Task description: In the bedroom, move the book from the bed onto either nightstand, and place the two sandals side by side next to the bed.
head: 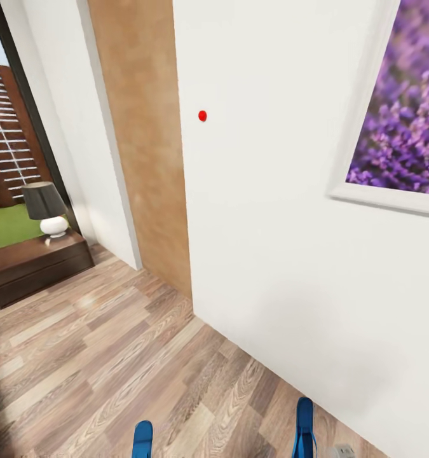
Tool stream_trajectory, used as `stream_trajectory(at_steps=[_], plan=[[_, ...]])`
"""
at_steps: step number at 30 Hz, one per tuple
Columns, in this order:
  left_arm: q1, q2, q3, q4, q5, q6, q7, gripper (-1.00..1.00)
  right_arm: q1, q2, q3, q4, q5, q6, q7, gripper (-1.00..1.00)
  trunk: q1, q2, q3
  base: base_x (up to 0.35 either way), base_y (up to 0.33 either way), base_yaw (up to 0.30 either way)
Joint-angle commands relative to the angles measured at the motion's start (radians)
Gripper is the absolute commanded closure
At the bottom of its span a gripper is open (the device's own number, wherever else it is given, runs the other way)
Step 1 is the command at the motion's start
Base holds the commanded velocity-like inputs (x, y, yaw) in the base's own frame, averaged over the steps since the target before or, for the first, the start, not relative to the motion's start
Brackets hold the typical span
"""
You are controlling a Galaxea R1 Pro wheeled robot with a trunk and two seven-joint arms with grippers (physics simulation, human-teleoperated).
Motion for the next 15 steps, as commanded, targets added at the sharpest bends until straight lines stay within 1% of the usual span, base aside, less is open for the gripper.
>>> stream_trajectory(at_steps=[1,9,15], plan=[[-0.001,0.0,-0.006,0.002,0.009,-0.003,-0.004,1.0,-0.001,0.001,0.008,0.003,-0.006,-0.008,0.005,1.0,0.0,-0.001,-0.001,0.0,0.0,0.251],[-0.001,0.0,-0.007,0.002,0.008,-0.003,-0.003,1.0,-0.001,0.001,0.008,0.003,-0.006,-0.007,0.004,1.0,0.0,-0.001,-0.001,0.003,-0.002,0.252],[-0.001,0.0,-0.007,0.002,0.008,-0.003,-0.003,1.0,-0.001,0.001,0.008,0.003,-0.006,-0.007,0.004,1.0,0.0,-0.001,-0.001,0.14,-0.126,0.253]])
